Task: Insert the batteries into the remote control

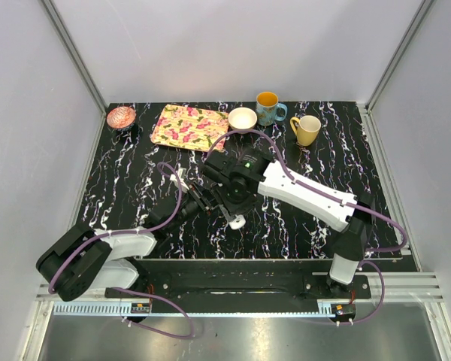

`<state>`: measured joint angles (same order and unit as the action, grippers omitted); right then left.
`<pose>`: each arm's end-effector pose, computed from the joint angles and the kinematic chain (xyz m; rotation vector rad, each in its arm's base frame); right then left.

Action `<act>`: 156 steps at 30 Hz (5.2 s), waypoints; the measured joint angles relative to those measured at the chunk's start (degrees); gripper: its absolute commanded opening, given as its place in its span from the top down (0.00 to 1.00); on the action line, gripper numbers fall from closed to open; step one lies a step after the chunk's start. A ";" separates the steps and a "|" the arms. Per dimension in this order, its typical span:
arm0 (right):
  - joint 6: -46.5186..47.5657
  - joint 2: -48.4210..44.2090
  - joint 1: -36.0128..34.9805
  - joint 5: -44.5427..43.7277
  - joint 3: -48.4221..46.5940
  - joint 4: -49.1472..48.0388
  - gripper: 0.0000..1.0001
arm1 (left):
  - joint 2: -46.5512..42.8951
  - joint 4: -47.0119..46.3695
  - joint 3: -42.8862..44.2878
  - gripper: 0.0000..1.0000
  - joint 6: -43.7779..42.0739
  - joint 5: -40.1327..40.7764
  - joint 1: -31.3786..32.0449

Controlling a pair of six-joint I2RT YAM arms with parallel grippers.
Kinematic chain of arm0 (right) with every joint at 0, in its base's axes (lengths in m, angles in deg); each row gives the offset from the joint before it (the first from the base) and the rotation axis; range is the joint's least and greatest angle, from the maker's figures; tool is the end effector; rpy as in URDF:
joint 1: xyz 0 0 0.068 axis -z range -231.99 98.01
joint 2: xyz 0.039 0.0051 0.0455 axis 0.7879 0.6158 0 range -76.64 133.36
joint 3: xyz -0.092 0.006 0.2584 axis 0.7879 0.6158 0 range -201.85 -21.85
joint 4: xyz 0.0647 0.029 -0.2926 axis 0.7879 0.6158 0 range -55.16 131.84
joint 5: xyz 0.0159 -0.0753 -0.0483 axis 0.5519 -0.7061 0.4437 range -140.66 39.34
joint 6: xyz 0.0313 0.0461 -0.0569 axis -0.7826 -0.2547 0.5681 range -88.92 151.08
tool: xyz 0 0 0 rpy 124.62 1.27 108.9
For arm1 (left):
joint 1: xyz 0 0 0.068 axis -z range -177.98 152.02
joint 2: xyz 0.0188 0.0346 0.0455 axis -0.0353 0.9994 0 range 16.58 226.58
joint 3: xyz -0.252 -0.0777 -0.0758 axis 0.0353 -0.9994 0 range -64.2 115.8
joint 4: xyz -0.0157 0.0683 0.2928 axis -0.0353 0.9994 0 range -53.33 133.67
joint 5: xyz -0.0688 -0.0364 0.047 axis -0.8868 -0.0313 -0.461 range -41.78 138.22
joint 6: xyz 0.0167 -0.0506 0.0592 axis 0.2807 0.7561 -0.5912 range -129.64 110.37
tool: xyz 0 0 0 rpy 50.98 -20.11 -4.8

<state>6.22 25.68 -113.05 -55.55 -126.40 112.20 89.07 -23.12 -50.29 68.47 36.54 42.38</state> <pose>0.1973 0.3451 0.3066 -0.8823 2.7514 0.1667 0.2059 -0.1932 0.1562 -0.4145 1.8082 -1.7159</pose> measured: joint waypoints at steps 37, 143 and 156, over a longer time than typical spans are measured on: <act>-12.24 -37.51 0.79 -19.85 29.57 -31.87 0.27 | 1.49 -0.70 -0.13 1.00 4.42 3.67 0.11; -8.13 -10.64 -4.52 -9.01 8.76 -8.59 0.40 | -5.22 0.00 -4.61 1.00 4.68 16.85 6.73; -5.57 -8.28 -4.52 -8.90 8.79 -8.85 0.44 | -5.81 -0.07 -4.61 1.00 4.68 16.83 6.73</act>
<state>0.65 17.40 -117.57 -64.44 -117.62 103.35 83.26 -23.18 -54.90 73.15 53.37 49.11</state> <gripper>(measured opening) 0.579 0.300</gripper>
